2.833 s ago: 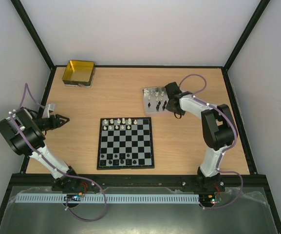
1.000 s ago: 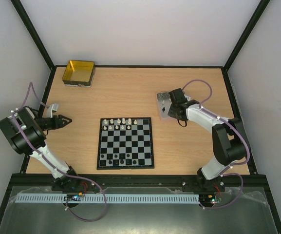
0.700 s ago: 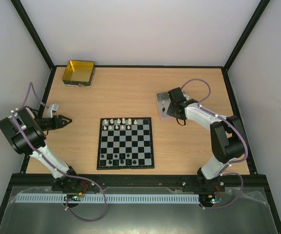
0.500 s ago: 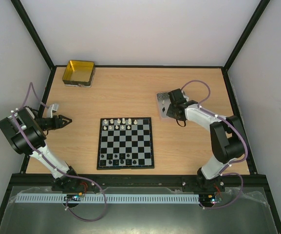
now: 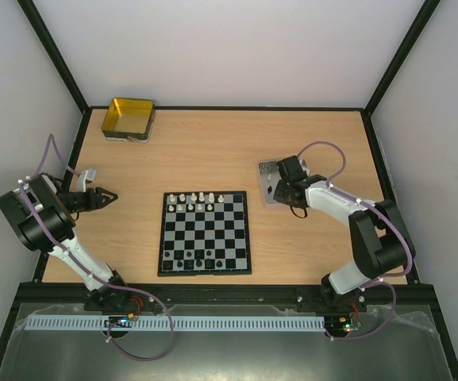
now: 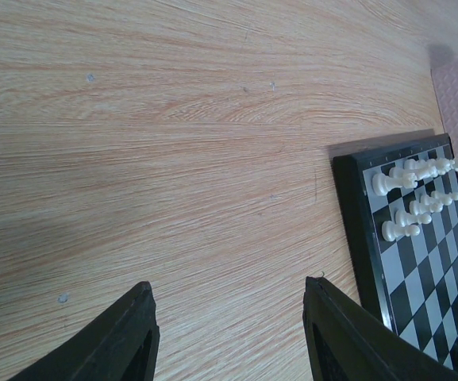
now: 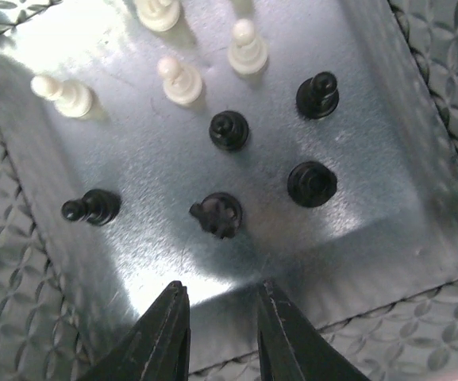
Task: Set up the chess pieces on the board
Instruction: Move the storage box to the center of the board, then pick up the chess piece from the storage box.
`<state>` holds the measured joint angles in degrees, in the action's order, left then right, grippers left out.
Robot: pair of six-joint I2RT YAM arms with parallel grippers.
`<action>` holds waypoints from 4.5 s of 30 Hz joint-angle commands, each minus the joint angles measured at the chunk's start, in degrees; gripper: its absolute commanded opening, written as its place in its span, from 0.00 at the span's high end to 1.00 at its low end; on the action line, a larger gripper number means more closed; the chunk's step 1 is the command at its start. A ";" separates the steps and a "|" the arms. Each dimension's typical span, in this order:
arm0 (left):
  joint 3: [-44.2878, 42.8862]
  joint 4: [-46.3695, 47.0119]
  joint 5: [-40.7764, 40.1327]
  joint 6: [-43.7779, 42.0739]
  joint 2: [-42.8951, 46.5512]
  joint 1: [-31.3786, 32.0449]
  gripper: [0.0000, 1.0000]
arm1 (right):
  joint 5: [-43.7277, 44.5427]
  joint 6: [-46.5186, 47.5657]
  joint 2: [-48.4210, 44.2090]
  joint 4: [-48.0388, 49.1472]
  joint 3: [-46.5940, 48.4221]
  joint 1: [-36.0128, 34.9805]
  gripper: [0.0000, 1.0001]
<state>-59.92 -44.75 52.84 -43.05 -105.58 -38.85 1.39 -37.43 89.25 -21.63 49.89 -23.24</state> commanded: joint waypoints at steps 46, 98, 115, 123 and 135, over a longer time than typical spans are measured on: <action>2.48 -0.45 -1.80 1.68 6.30 3.52 0.48 | -2.71 -18.26 -19.59 -0.33 -19.13 -22.32 0.75; 10.07 26.01 -12.49 21.82 7.49 20.05 0.48 | -3.61 3.26 -10.01 -25.29 9.08 -11.80 0.49; 17.51 35.52 -3.30 21.04 14.87 17.16 0.47 | -7.04 7.02 -0.19 -22.09 9.46 -9.63 0.55; 14.57 29.08 2.24 14.68 11.40 17.02 0.45 | -8.55 7.11 0.73 -19.40 7.93 -9.63 0.56; -1.48 -17.31 17.28 -33.95 -4.95 12.04 0.48 | -8.60 6.93 1.75 -18.63 7.93 -9.63 0.58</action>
<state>-54.98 -38.35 62.22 -51.42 -103.83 -24.53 -7.53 -31.00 90.35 -40.34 58.22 -32.75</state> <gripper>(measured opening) 0.501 0.420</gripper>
